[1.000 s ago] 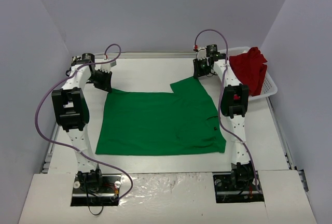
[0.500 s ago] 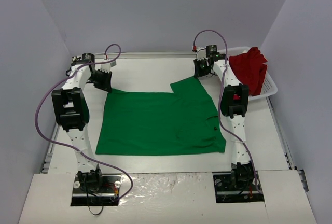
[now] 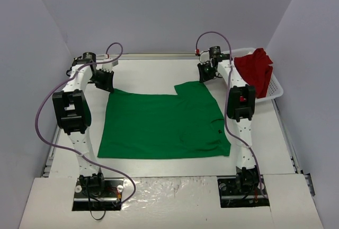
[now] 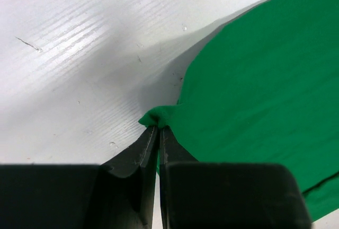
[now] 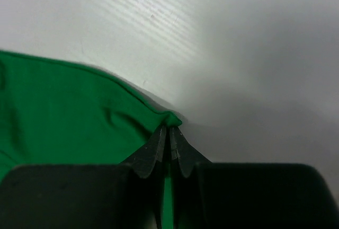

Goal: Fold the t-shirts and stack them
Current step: Grap the side of the flattened tshirt furthest away from the robot with both arms

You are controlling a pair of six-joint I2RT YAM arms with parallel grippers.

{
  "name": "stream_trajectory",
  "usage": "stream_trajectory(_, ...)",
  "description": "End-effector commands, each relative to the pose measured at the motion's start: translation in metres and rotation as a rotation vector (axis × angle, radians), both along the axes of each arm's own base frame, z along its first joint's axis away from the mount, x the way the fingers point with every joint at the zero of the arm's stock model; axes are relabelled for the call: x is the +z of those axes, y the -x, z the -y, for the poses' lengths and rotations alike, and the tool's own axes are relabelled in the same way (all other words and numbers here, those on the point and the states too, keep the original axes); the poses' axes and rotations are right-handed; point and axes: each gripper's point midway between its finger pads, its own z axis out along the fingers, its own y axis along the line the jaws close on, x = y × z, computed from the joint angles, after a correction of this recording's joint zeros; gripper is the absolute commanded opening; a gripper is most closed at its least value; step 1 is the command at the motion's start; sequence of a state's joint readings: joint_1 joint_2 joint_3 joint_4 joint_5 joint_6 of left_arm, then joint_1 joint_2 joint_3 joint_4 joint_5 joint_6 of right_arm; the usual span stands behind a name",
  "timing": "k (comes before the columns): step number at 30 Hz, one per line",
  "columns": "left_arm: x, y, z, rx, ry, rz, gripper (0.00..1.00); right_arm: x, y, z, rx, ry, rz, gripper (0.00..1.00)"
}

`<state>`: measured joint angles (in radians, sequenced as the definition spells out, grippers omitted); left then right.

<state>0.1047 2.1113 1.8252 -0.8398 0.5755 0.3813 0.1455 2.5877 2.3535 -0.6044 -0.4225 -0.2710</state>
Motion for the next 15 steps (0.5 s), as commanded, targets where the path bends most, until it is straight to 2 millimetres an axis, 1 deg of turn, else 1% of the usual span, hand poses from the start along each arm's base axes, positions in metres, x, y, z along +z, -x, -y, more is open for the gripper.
stream_trajectory(1,0.048,-0.001,0.005,-0.013,0.014,0.079,0.02,0.068,0.014,0.002,0.016,0.008,0.059,0.00)
stream_trajectory(2,0.052,0.002,0.005,-0.015,0.011,0.082,0.03,0.073,0.017,0.002,0.017,0.006,0.062,0.00)
stream_trajectory(3,0.054,0.003,0.005,-0.019,0.010,0.084,0.02,0.088,0.019,0.001,0.017,-0.001,0.084,0.00)
stream_trajectory(4,0.055,0.005,0.005,-0.026,0.006,0.086,0.02,0.089,0.026,0.001,0.025,-0.007,0.071,0.00)
stream_trajectory(5,0.058,0.007,0.005,-0.028,0.002,0.092,0.02,0.104,0.029,0.001,0.027,-0.013,0.094,0.00)
stream_trajectory(7,0.056,0.012,0.004,-0.032,-0.002,0.086,0.02,0.108,0.038,0.002,0.027,-0.013,0.084,0.00)
stream_trajectory(8,0.059,0.013,0.005,-0.035,0.001,0.095,0.02,0.119,0.042,0.002,0.027,-0.015,0.100,0.00)
stream_trajectory(9,0.061,0.015,0.005,-0.035,0.005,0.095,0.02,0.122,0.044,0.003,0.027,-0.015,0.102,0.00)
stream_trajectory(10,0.058,0.020,0.008,-0.043,0.012,0.088,0.02,0.125,0.049,0.003,0.029,-0.014,0.096,0.00)
stream_trajectory(11,0.064,0.023,0.010,-0.049,0.024,0.101,0.02,0.130,0.055,0.004,0.034,-0.014,0.098,0.00)
stream_trajectory(12,0.066,0.025,0.011,-0.052,0.027,0.107,0.02,0.131,0.060,0.005,0.036,-0.013,0.086,0.00)
stream_trajectory(13,0.063,0.030,0.013,-0.057,0.033,0.099,0.02,0.133,0.064,0.005,0.039,-0.015,0.081,0.00)
stream_trajectory(14,0.071,0.032,0.013,-0.060,0.031,0.126,0.02,0.139,0.072,0.004,0.049,-0.023,0.081,0.00)
stream_trajectory(15,0.072,0.034,0.013,-0.060,0.029,0.131,0.02,0.141,0.078,0.005,0.052,-0.024,0.074,0.00)
